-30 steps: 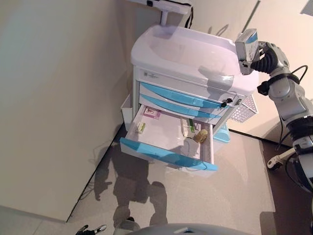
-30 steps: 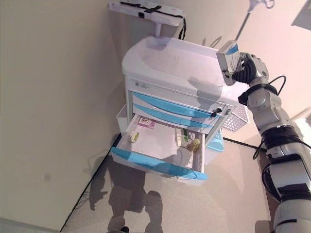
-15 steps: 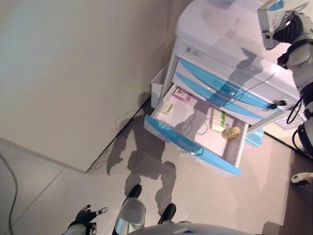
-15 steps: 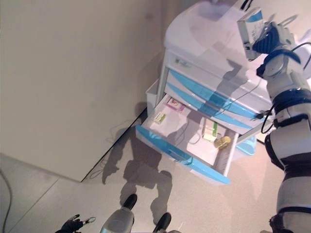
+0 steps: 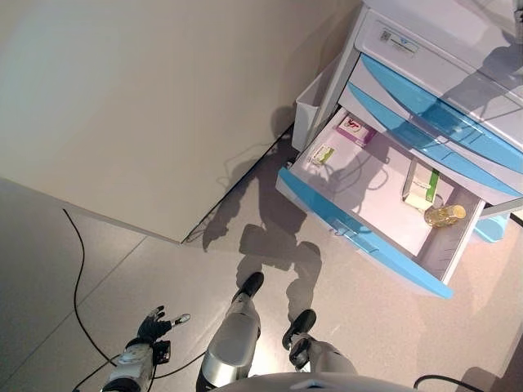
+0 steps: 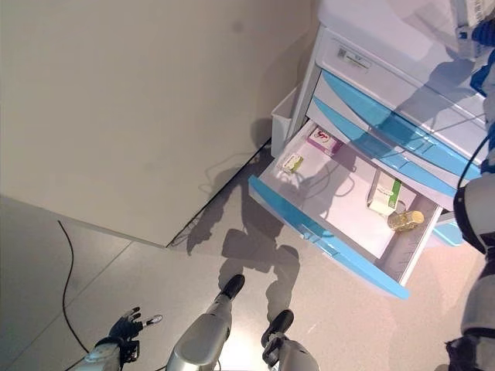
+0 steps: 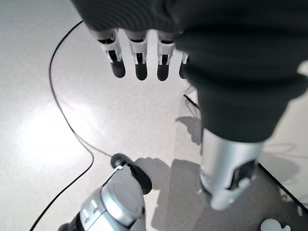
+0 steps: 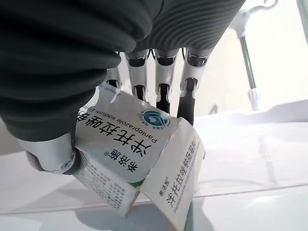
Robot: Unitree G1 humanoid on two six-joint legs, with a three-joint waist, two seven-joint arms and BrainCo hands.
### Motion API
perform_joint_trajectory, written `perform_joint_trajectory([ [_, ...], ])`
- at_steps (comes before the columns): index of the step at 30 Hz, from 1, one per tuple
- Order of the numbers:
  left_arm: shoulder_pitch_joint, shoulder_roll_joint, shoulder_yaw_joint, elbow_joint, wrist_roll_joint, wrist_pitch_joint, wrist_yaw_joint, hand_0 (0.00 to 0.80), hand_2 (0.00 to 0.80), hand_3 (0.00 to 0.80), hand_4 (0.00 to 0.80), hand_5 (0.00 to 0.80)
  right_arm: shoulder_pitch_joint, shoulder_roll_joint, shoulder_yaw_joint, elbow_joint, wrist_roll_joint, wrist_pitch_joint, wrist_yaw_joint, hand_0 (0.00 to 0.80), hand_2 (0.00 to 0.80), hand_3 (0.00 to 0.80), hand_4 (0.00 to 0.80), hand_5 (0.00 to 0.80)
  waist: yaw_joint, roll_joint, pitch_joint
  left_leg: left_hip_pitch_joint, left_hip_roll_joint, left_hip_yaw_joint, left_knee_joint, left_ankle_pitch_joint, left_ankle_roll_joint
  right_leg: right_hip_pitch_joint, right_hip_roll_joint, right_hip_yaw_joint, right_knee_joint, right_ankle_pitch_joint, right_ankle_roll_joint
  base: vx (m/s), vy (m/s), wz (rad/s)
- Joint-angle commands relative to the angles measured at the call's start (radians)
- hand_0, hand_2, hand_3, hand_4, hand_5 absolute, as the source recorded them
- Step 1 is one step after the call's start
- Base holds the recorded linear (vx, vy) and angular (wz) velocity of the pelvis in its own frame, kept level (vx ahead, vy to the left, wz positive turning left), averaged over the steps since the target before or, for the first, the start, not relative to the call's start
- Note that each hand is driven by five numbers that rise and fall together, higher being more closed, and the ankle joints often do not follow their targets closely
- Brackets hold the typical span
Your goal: Open the drawer and pick up the medicine
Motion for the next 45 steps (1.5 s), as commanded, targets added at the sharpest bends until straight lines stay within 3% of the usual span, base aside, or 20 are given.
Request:
perform_joint_trajectory([
  [1, -0.005, 0.036, -0.01, -0.007, -0.033, -0.019, -0.004, 0.0, 0.0, 0.0, 0.0, 0.0, -0.056, -0.091, 0.132, -0.011, 0.0, 0.028, -0.016, 0.8, 0.8, 0.8, 0.8, 0.8, -0.011, 0.013, -0.01, 0.016, -0.022, 0.002, -0.077, 0.057, -0.003, -0.019, -0.002, -0.022, 0.139, -0.104, -0.002, -0.028, -0.05, 0.16],
  [10, -0.016, 0.023, -0.031, -0.042, -0.055, -0.019, 0.002, 0.0, 0.0, 0.0, 0.0, 0.0, -0.137, -0.078, 0.227, 0.006, -0.081, 0.047, -0.035, 0.8, 0.8, 0.8, 0.8, 0.8, -0.014, 0.034, -0.01, 0.014, -0.002, -0.012, -0.123, 0.084, -0.01, -0.052, 0.008, -0.024, 0.159, -0.123, -0.008, -0.023, -0.048, 0.05],
  [22, -0.006, 0.017, -0.016, -0.025, -0.065, -0.017, 0.009, 0.0, 0.0, 0.0, 0.0, 0.0, -0.266, -0.071, 0.387, 0.004, -0.169, 0.059, -0.023, 0.8, 0.8, 0.8, 0.8, 0.8, -0.03, 0.025, -0.023, 0.034, 0.025, 0.0, -0.164, 0.103, -0.029, -0.044, 0.042, 0.003, 0.112, -0.121, -0.02, 0.001, -0.024, -0.02],
  [23, -0.004, 0.018, -0.01, -0.019, -0.067, -0.018, 0.01, 0.0, 0.0, 0.0, 0.0, 0.0, -0.273, -0.066, 0.391, 0.002, -0.166, 0.059, -0.023, 0.668, 0.668, 0.668, 0.668, 0.668, -0.031, 0.022, -0.023, 0.035, 0.027, 0.003, -0.167, 0.105, -0.03, -0.046, 0.045, 0.007, 0.108, -0.119, -0.021, -0.011, -0.014, -0.11],
  [24, -0.006, 0.02, -0.005, -0.016, -0.073, -0.018, 0.011, 0.0, 0.0, 0.0, 0.0, 0.0, -0.281, -0.056, 0.398, 0.001, -0.166, 0.059, -0.023, 0.169, 0.169, 0.169, 0.169, 0.169, -0.031, 0.018, -0.022, 0.033, 0.031, 0.01, -0.17, 0.107, -0.031, -0.048, 0.049, 0.013, 0.101, -0.114, -0.02, -0.014, -0.012, -0.14],
  [25, -0.005, 0.021, -0.001, -0.017, -0.074, -0.019, 0.013, 0.0, 0.0, 0.0, 0.0, 0.0, -0.283, -0.051, 0.4, -0.006, -0.164, 0.058, -0.024, 0.0, 0.0, 0.0, 0.0, 0.0, -0.03, 0.014, -0.022, 0.031, 0.032, 0.014, -0.169, 0.107, -0.031, -0.05, 0.053, 0.018, 0.095, -0.109, -0.018, -0.012, -0.014, -0.22],
  [31, -0.002, 0.016, 0.003, -0.008, -0.081, -0.022, 0.016, 0.0, 0.0, 0.0, 0.0, 0.0, -0.271, -0.011, 0.397, 0.003, -0.16, 0.051, -0.004, 0.0, 0.0, 0.0, 0.0, 0.0, -0.036, 0.003, -0.024, 0.031, 0.037, 0.029, -0.168, 0.102, -0.024, -0.058, 0.065, 0.039, 0.084, -0.097, -0.013, -0.003, -0.007, -0.23],
  [45, -0.025, 0.009, 0.002, 0.02, -0.088, -0.021, 0.024, 0.0, 0.0, 0.0, 0.0, 0.0, -0.265, 0.026, 0.377, -0.004, -0.145, 0.051, -0.011, 0.0, 0.0, 0.0, 0.0, 0.0, -0.05, -0.002, -0.022, 0.035, 0.033, 0.04, -0.167, 0.092, -0.018, -0.047, 0.063, 0.042, 0.063, -0.087, -0.015, 0.002, 0.0, -0.03],
])
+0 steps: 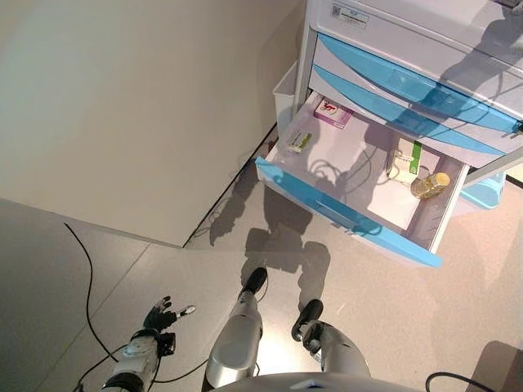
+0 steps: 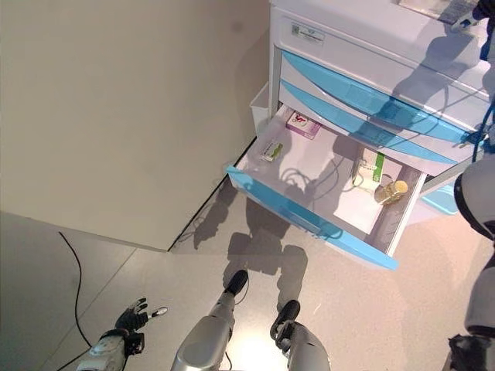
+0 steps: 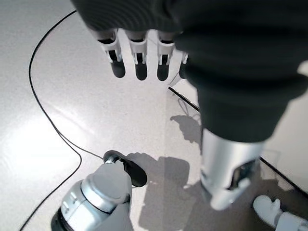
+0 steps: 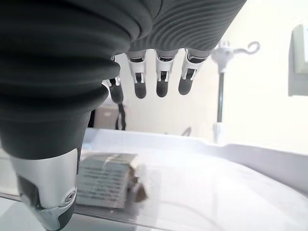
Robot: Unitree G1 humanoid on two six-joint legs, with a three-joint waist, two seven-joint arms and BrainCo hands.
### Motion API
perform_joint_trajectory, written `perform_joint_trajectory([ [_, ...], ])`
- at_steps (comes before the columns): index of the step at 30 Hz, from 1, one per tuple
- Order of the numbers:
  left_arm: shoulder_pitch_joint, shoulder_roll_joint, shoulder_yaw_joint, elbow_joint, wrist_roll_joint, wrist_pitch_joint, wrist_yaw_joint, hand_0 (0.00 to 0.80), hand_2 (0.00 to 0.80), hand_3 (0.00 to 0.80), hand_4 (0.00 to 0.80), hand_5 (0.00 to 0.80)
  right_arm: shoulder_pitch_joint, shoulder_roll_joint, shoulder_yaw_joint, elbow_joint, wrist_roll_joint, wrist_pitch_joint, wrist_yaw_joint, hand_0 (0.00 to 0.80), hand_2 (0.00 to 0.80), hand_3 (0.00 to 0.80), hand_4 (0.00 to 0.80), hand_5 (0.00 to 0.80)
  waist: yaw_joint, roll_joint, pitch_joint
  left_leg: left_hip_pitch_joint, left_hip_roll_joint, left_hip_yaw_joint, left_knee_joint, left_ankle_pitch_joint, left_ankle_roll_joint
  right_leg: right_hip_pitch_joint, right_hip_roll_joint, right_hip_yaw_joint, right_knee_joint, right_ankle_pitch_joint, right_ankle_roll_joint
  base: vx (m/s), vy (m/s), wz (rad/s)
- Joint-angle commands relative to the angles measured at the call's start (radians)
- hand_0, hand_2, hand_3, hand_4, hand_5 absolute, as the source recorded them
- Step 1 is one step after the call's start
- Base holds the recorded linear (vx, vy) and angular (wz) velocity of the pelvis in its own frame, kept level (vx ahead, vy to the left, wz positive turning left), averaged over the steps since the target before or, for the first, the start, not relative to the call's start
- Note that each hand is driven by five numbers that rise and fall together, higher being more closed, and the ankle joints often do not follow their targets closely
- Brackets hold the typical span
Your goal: Open the drawer and pick up the medicine
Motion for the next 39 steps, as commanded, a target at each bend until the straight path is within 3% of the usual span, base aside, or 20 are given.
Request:
perform_joint_trajectory([
  [1, -0.021, 0.016, 0.023, 0.043, -0.025, -0.021, 0.024, 0.0, 0.0, 0.0, 0.0, 0.0, -0.13, -0.038, 0.098, -0.012, 0.006, 0.003, -0.041, 0.0, 0.0, 0.0, 0.0, 0.0, -0.018, -0.038, 0.018, 0.048, -0.042, 0.005, -0.099, 0.054, 0.036, 0.086, 0.039, -0.014, -0.07, -0.027, 0.051, 0.0, 0.0, 0.0],
  [10, -0.024, 0.006, 0.025, 0.053, -0.02, -0.028, 0.04, 0.0, 0.0, 0.0, 0.0, 0.0, -0.122, -0.032, 0.012, -0.09, 0.08, -0.018, -0.131, 0.0, 0.0, 0.0, 0.0, 0.0, -0.036, -0.05, 0.007, 0.058, -0.045, 0.036, -0.091, 0.033, 0.047, 0.101, 0.041, 0.013, -0.098, -0.009, 0.065, 0.011, 0.029, -0.1],
  [18, -0.012, -0.002, 0.034, 0.042, -0.01, -0.041, 0.054, 0.0, 0.0, 0.0, 0.0, 0.0, -0.025, -0.089, -0.211, -0.262, 0.207, -0.065, -0.264, 0.0, 0.0, 0.0, 0.0, 0.0, -0.058, -0.038, -0.011, 0.074, -0.062, 0.071, -0.061, 0.01, 0.079, 0.112, 0.018, 0.044, -0.091, 0.022, 0.075, -0.007, 0.085, -0.17],
  [29, -0.005, -0.011, 0.04, 0.066, 0.032, -0.047, 0.041, 0.0, 0.0, 0.0, 0.0, 0.0, 0.128, -0.153, -0.45, -0.413, 0.34, -0.145, -0.342, 0.0, 0.0, 0.0, 0.0, 0.0, -0.086, -0.02, -0.055, 0.145, -0.087, 0.113, -0.068, -0.025, 0.092, 0.173, -0.008, 0.063, -0.113, 0.029, 0.098, 0.031, 0.072, -0.08],
  [33, 0.011, -0.029, 0.062, 0.093, 0.072, -0.042, 0.029, 0.0, 0.0, 0.0, 0.0, 0.0, 0.317, -0.129, -0.636, -0.526, 0.428, -0.213, -0.346, 0.0, 0.0, 0.0, 0.0, 0.0, -0.114, -0.006, -0.079, 0.187, -0.099, 0.171, -0.053, -0.063, 0.108, 0.21, -0.016, 0.105, -0.139, 0.054, 0.12, 0.057, 0.126, -0.13],
  [39, 0.048, -0.044, 0.113, 0.115, 0.094, -0.032, 0.026, 0.0, 0.0, 0.0, 0.0, 0.0, 0.584, 0.029, -0.853, -0.657, 0.57, -0.291, -0.303, 0.0, 0.0, 0.0, 0.0, 0.0, -0.128, -0.001, -0.092, 0.261, -0.101, 0.276, -0.018, -0.124, 0.13, 0.251, -0.003, 0.215, -0.168, 0.077, 0.145, 0.053, 0.119, -0.73],
])
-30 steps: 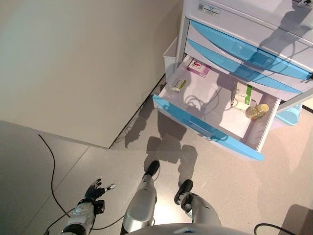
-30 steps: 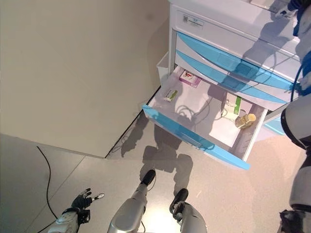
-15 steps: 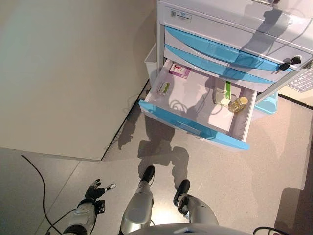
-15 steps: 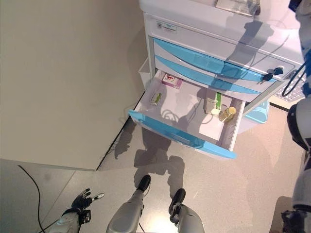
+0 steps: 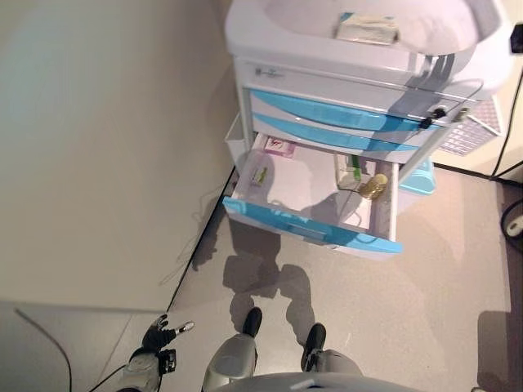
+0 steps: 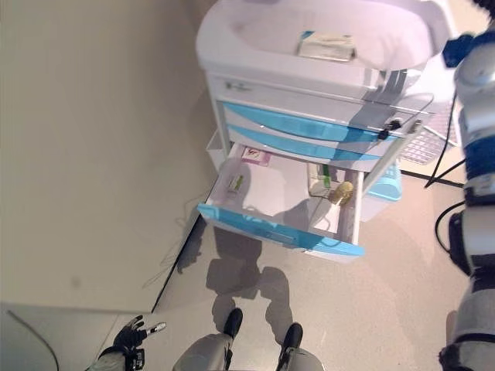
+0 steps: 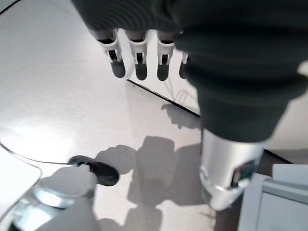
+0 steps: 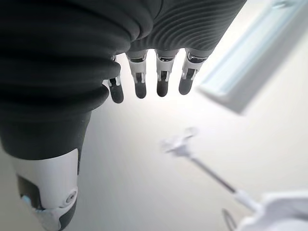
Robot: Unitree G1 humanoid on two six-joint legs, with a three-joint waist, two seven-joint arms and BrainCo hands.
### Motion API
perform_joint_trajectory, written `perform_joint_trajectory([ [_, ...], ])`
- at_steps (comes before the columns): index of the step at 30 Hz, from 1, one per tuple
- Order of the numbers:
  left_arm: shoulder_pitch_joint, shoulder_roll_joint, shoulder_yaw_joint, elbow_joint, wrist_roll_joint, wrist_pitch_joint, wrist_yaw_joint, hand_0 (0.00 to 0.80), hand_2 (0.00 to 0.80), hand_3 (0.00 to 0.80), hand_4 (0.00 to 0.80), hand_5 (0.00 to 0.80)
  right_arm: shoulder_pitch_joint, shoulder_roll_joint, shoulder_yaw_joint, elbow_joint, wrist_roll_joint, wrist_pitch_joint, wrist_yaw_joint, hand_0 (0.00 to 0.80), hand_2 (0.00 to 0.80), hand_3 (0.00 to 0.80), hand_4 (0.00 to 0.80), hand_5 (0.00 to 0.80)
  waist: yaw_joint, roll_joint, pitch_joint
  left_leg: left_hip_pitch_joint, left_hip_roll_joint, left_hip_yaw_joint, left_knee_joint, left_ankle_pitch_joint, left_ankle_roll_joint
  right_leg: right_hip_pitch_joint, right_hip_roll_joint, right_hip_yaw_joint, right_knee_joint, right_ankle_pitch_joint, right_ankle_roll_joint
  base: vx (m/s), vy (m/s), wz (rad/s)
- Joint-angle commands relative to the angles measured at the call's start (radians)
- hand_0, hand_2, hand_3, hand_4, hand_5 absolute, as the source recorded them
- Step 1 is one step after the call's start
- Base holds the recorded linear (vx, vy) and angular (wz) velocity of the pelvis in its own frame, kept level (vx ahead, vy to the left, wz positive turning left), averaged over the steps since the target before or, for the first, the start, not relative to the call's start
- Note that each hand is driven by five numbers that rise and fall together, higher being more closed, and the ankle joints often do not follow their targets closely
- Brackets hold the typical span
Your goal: Open the drawer and pick up the medicine
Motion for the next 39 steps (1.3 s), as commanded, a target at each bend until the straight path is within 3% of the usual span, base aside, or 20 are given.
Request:
perform_joint_trajectory([
  [1, -0.01, 0.004, 0.042, 0.051, 0.05, -0.012, -0.001, 0.0, 0.0, 0.0, 0.0, 0.0, 0.058, 0.022, -0.098, -0.106, 0.119, -0.12, 0.016, 0.0, 0.0, 0.0, 0.0, 0.0, -0.026, -0.006, -0.014, 0.047, -0.073, 0.041, -0.001, -0.061, 0.038, 0.052, -0.012, 0.02, 0.081, -0.092, 0.081, 0.015, 0.078, -0.5],
  [2, -0.009, 0.006, 0.041, 0.051, 0.05, -0.012, -0.001, 0.0, 0.0, 0.0, 0.0, 0.0, 0.062, 0.023, -0.101, -0.108, 0.119, -0.12, 0.015, 0.0, 0.0, 0.0, 0.0, 0.0, -0.024, -0.008, -0.014, 0.048, -0.073, 0.043, -0.001, -0.061, 0.038, 0.052, -0.012, 0.021, 0.081, -0.092, 0.081, 0.028, 0.126, -0.58],
  [3, -0.004, -0.004, 0.048, 0.048, 0.065, -0.007, -0.005, 0.0, 0.0, 0.0, 0.0, 0.0, 0.148, 0.074, -0.143, -0.155, 0.138, -0.131, 0.029, 0.0, 0.0, 0.0, 0.0, 0.0, -0.041, -0.001, -0.02, 0.065, -0.074, 0.061, -0.005, -0.07, 0.043, 0.059, -0.012, 0.046, 0.076, -0.087, 0.086, 0.016, 0.107, -0.45],
  [10, -0.017, -0.036, 0.054, 0.061, 0.136, 0.006, 0.006, 0.0, 0.0, 0.0, 0.0, 0.0, 0.554, 0.303, -0.298, -0.368, 0.144, -0.146, 0.066, 0.0, 0.0, 0.0, 0.0, 0.0, -0.11, 0.01, -0.038, 0.101, -0.077, 0.107, -0.029, -0.079, 0.052, 0.067, -0.015, 0.093, 0.053, -0.064, 0.095, -0.02, 0.089, -0.31],
  [15, -0.035, -0.026, 0.034, 0.056, 0.255, 0.006, 0.033, 0.0, 0.0, 0.0, 0.0, 0.0, 0.764, 0.409, -0.337, -0.415, 0.128, -0.145, 0.101, 0.0, 0.0, 0.0, 0.0, 0.0, -0.147, 0.012, -0.034, 0.112, -0.076, 0.146, -0.031, -0.085, 0.057, 0.058, -0.011, 0.125, 0.032, -0.036, 0.102, -0.045, 0.038, -0.25],
  [19, -0.073, 0.015, -0.058, 0.028, 0.414, -0.01, 0.013, 0.0, 0.0, 0.0, 0.0, 0.0, 0.865, 0.432, -0.312, -0.364, 0.101, -0.126, 0.149, 0.0, 0.0, 0.0, 0.0, 0.0, -0.18, 0.019, -0.019, 0.106, -0.071, 0.187, -0.022, -0.094, 0.058, 0.032, -0.004, 0.16, 0.035, -0.023, 0.108, -0.051, 0.054, -0.24],
  [29, -0.194, 0.108, -0.063, -0.033, 0.457, -0.022, 0.016, 0.0, 0.0, 0.0, 0.0, 0.0, 1.087, 0.428, -0.245, -0.271, -0.065, -0.062, 0.249, 0.0, 0.0, 0.0, 0.0, 0.0, -0.249, 0.004, 0.062, 0.042, -0.066, 0.236, 0.027, -0.101, 0.052, -0.058, 0.003, 0.209, 0.091, -0.021, 0.107, -0.063, 0.024, -0.23],
  [39, -0.328, 0.19, -0.097, -0.021, 0.425, -0.011, -0.007, 0.0, 0.0, 0.0, 0.0, 0.0, 1.088, 0.399, -0.067, -0.073, -0.235, -0.018, 0.305, 0.0, 0.0, 0.0, 0.0, 0.0, -0.289, -0.027, 0.17, -0.094, -0.04, 0.305, 0.164, -0.129, 0.045, -0.2, 0.009, 0.272, 0.172, -0.013, 0.1, -0.078, 0.026, -0.19],
])
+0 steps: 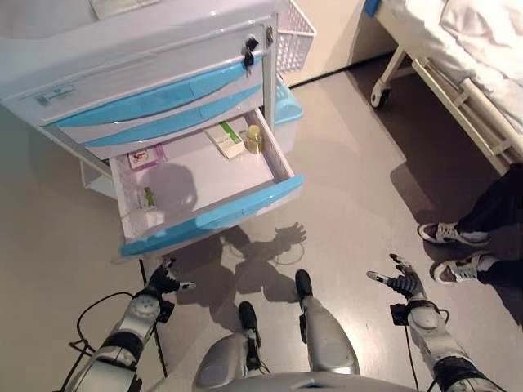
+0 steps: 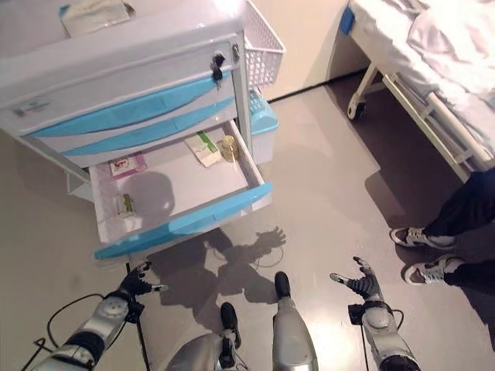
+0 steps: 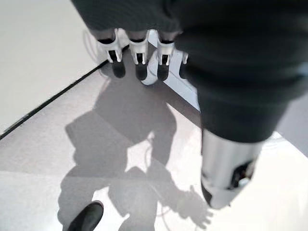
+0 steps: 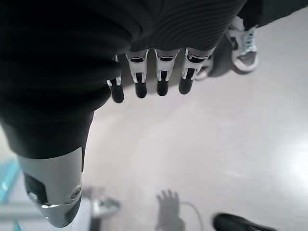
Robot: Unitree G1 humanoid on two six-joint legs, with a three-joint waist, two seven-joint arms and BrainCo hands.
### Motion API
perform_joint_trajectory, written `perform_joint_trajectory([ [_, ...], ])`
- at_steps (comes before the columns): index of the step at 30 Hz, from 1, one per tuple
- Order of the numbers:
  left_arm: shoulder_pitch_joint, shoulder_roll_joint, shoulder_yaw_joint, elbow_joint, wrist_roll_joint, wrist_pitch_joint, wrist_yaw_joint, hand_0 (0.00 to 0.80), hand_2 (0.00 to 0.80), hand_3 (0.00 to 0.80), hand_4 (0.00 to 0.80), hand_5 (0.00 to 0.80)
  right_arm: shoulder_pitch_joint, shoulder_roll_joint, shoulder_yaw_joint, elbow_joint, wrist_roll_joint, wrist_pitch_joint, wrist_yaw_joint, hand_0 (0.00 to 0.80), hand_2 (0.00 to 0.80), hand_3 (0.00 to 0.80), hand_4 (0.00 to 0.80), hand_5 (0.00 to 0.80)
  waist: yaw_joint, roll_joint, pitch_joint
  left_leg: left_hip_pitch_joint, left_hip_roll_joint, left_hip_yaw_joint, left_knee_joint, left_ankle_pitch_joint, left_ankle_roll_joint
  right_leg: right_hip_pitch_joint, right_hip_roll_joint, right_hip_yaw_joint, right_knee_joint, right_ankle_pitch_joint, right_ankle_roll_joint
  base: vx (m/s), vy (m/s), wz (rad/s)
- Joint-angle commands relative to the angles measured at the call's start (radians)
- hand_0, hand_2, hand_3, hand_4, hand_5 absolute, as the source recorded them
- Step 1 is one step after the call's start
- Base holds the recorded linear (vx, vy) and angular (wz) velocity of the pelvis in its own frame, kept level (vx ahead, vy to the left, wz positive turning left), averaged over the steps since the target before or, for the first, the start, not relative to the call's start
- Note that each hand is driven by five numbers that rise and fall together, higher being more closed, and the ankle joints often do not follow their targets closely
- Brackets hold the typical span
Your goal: Open the drawer and pick up the medicine
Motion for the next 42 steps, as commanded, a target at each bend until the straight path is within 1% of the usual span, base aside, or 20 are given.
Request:
perform_joint_trajectory([
  [1, -0.043, 0.074, -0.002, 0.014, -0.006, -0.01, -0.009, 0.0, 0.0, 0.0, 0.0, 0.0, -0.041, -0.058, 0.066, 0.005, -0.062, -0.008, 0.017, 0.0, 0.0, 0.0, 0.0, 0.0, 0.006, 0.009, 0.009, -0.083, -0.019, -0.033, 0.098, -0.054, -0.002, -0.066, 0.024, 0.02, 0.191, -0.125, 0.053, -0.071, -0.011, -0.16],
  [3, -0.093, 0.099, -0.022, 0.022, -0.027, -0.003, -0.03, 0.0, 0.0, 0.0, 0.0, 0.0, -0.05, -0.074, 0.12, 0.063, -0.109, 0.002, 0.038, 0.0, 0.0, 0.0, 0.0, 0.0, -0.001, 0.001, 0.025, -0.12, -0.015, -0.034, 0.131, -0.059, -0.006, -0.094, 0.02, 0.019, 0.212, -0.128, 0.047, -0.053, -0.019, -0.11],
  [4, -0.11, 0.111, -0.029, 0.019, -0.036, 0.0, -0.041, 0.0, 0.0, 0.0, 0.0, 0.0, -0.052, -0.084, 0.143, 0.06, -0.133, 0.006, 0.047, 0.0, 0.0, 0.0, 0.0, 0.0, -0.004, 0.0, 0.031, -0.132, -0.012, -0.032, 0.142, -0.061, -0.007, -0.106, 0.02, 0.02, 0.221, -0.129, 0.046, -0.037, -0.002, 0.01],
  [5, -0.11, 0.111, -0.029, 0.019, -0.036, 0.0, -0.041, 0.0, 0.0, 0.0, 0.0, 0.0, -0.052, -0.084, 0.143, 0.06, -0.133, 0.006, 0.047, 0.0, 0.0, 0.0, 0.0, 0.0, -0.004, 0.0, 0.03, -0.133, -0.012, -0.032, 0.142, -0.061, -0.007, -0.107, 0.02, 0.02, 0.221, -0.129, 0.046, -0.045, 0.003, 0.03],
  [8, -0.185, 0.154, -0.079, 0.016, -0.038, 0.003, -0.074, 0.0, 0.0, 0.0, 0.0, 0.0, -0.081, -0.118, 0.208, 0.092, -0.189, 0.015, 0.065, 0.0, 0.0, 0.0, 0.0, 0.0, -0.014, -0.012, 0.051, -0.174, -0.002, -0.018, 0.176, -0.068, -0.012, -0.147, 0.025, 0.03, 0.238, -0.122, 0.044, -0.045, -0.003, -0.01],
  [12, -0.275, 0.203, -0.138, -0.019, -0.038, 0.005, -0.086, 0.0, 0.0, 0.0, 0.0, 0.0, -0.112, -0.133, 0.244, 0.148, -0.2, 0.023, 0.078, 0.0, 0.0, 0.0, 0.0, 0.0, -0.017, -0.017, 0.064, -0.209, 0.009, -0.01, 0.2, -0.07, -0.016, -0.181, 0.03, 0.036, 0.247, -0.116, 0.045, -0.021, -0.01, -0.02],
  [13, -0.329, 0.231, -0.161, -0.054, -0.053, -0.002, -0.081, 0.0, 0.0, 0.0, 0.0, 0.0, -0.117, -0.131, 0.254, 0.172, -0.197, 0.022, 0.08, 0.0, 0.0, 0.0, 0.0, 0.0, -0.018, -0.016, 0.07, -0.224, 0.01, -0.011, 0.205, -0.069, -0.017, -0.193, 0.029, 0.032, 0.247, -0.114, 0.045, 0.0, 0.0, 0.0],
  [15, -0.329, 0.231, -0.161, -0.054, -0.053, -0.002, -0.081, 0.0, 0.0, 0.0, 0.0, 0.0, -0.117, -0.131, 0.254, 0.172, -0.197, 0.022, 0.08, 0.0, 0.0, 0.0, 0.0, 0.0, -0.018, -0.016, 0.07, -0.224, 0.01, -0.011, 0.206, -0.069, -0.017, -0.194, 0.029, 0.032, 0.247, -0.114, 0.045, 0.0, 0.0, 0.0],
  [16, -0.37, 0.265, -0.17, -0.07, -0.075, -0.006, -0.076, 0.0, 0.0, 0.0, 0.0, 0.0, -0.115, -0.148, 0.28, 0.147, -0.232, 0.02, 0.085, 0.0, 0.0, 0.0, 0.0, 0.0, -0.019, -0.015, 0.076, -0.239, 0.013, -0.012, 0.214, -0.067, -0.019, -0.204, 0.03, 0.029, 0.247, -0.111, 0.046, 0.0, 0.0, 0.0],
  [17, -0.37, 0.265, -0.17, -0.07, -0.075, -0.006, -0.076, 0.0, 0.0, 0.0, 0.0, 0.0, -0.115, -0.148, 0.28, 0.147, -0.232, 0.02, 0.085, 0.0, 0.0, 0.0, 0.0, 0.0, -0.019, -0.015, 0.076, -0.239, 0.013, -0.012, 0.215, -0.067, -0.019, -0.204, 0.03, 0.029, 0.247, -0.111, 0.046, -0.006, -0.031, -0.04],
  [18, -0.415, 0.301, -0.187, -0.081, -0.078, -0.007, -0.077, 0.0, 0.0, 0.0, 0.0, 0.0, -0.113, -0.156, 0.293, 0.154, -0.246, 0.018, 0.087, 0.0, 0.0, 0.0, 0.0, 0.0, -0.017, -0.013, 0.08, -0.242, 0.014, -0.012, 0.213, -0.065, -0.02, -0.204, 0.03, 0.028, 0.242, -0.107, 0.048, -0.001, -0.027, -0.07],
  [21, -0.495, 0.352, -0.215, -0.077, -0.08, -0.011, -0.07, 0.0, 0.0, 0.0, 0.0, 0.0, -0.12, -0.149, 0.303, 0.19, -0.238, 0.02, 0.094, 0.0, 0.0, 0.0, 0.0, 0.0, -0.015, -0.01, 0.084, -0.242, 0.016, -0.014, 0.207, -0.062, -0.024, -0.203, 0.028, 0.023, 0.233, -0.103, 0.05, -0.001, -0.013, -0.02],
  [25, -0.546, 0.396, -0.227, -0.065, -0.087, -0.017, -0.068, 0.0, 0.0, 0.0, 0.0, 0.0, -0.108, -0.136, 0.309, 0.196, -0.23, 0.018, 0.103, 0.0, 0.0, 0.0, 0.0, 0.0, -0.016, -0.004, 0.081, -0.244, 0.017, -0.016, 0.206, -0.06, -0.028, -0.206, 0.026, 0.022, 0.226, -0.098, 0.052, 0.003, -0.005, -0.01],
  [28, -0.565, 0.412, -0.231, -0.067, -0.088, -0.018, -0.066, 0.0, 0.0, 0.0, 0.0, 0.0, -0.103, -0.127, 0.313, 0.196, -0.228, 0.017, 0.105, 0.0, 0.0, 0.0, 0.0, 0.0, -0.016, -0.002, 0.079, -0.246, 0.017, -0.016, 0.204, -0.059, -0.029, -0.207, 0.026, 0.02, 0.225, -0.097, 0.052, 0.0, 0.0, 0.0],
  [30, -0.603, 0.436, -0.248, -0.049, -0.075, -0.014, -0.059, 0.0, 0.0, 0.0, 0.0, 0.0, -0.094, -0.115, 0.329, 0.194, -0.234, 0.017, 0.112, 0.0, 0.0, 0.0, 0.0, 0.0, -0.016, 0.001, 0.076, -0.249, 0.017, -0.018, 0.204, -0.059, -0.031, -0.206, 0.025, 0.017, 0.221, -0.097, 0.052, 0.0, 0.0, 0.0],
  [31, -0.604, 0.436, -0.249, -0.049, -0.075, -0.015, -0.059, 0.0, 0.0, 0.0, 0.0, 0.0, -0.094, -0.115, 0.329, 0.194, -0.234, 0.017, 0.112, 0.0, 0.0, 0.0, 0.0, 0.0, -0.016, 0.001, 0.077, -0.249, 0.017, -0.018, 0.204, -0.059, -0.031, -0.206, 0.025, 0.017, 0.221, -0.097, 0.052, 0.0, 0.0, 0.0],
  [35, -0.69, 0.475, -0.294, -0.007, -0.029, -0.008, -0.043, 0.0, 0.0, 0.0, 0.0, 0.0, -0.083, -0.106, 0.347, 0.202, -0.237, 0.014, 0.119, 0.0, 0.0, 0.0, 0.0, 0.0, -0.017, 0.006, 0.074, -0.256, 0.018, -0.019, 0.203, -0.055, -0.033, -0.211, 0.023, 0.012, 0.214, -0.093, 0.053, 0.0, 0.0, 0.0],
  [37, -0.697, 0.477, -0.296, -0.002, -0.029, -0.01, -0.04, 0.0, 0.0, 0.0, 0.0, 0.0, -0.084, -0.103, 0.347, 0.202, -0.235, 0.014, 0.119, 0.0, 0.0, 0.0, 0.0, 0.0, -0.017, 0.006, 0.074, -0.257, 0.019, -0.019, 0.203, -0.055, -0.034, -0.212, 0.023, 0.011, 0.213, -0.092, 0.053, 0.0, 0.0, 0.0],
  [38, -0.729, 0.484, -0.276, 0.01, -0.048, -0.007, -0.006, 0.0, 0.0, 0.0, 0.0, 0.0, -0.079, -0.093, 0.347, 0.206, -0.226, 0.012, 0.116, 0.0, 0.0, 0.0, 0.0, 0.0, -0.016, 0.006, 0.071, -0.264, 0.02, -0.019, 0.207, -0.055, -0.035, -0.215, 0.022, 0.009, 0.21, -0.09, 0.053, 0.0, 0.0, 0.0],
  [42, -0.763, 0.5, -0.274, -0.001, -0.052, -0.006, 0.034, 0.0, 0.0, 0.0, 0.0, 0.0, -0.076, -0.085, 0.348, 0.202, -0.216, 0.011, 0.109, 0.0, 0.0, 0.0, 0.0, 0.0, -0.014, 0.006, 0.071, -0.269, 0.023, -0.019, 0.209, -0.055, -0.036, -0.218, 0.021, 0.007, 0.208, -0.089, 0.052, 0.001, -0.008, 0.0],
])
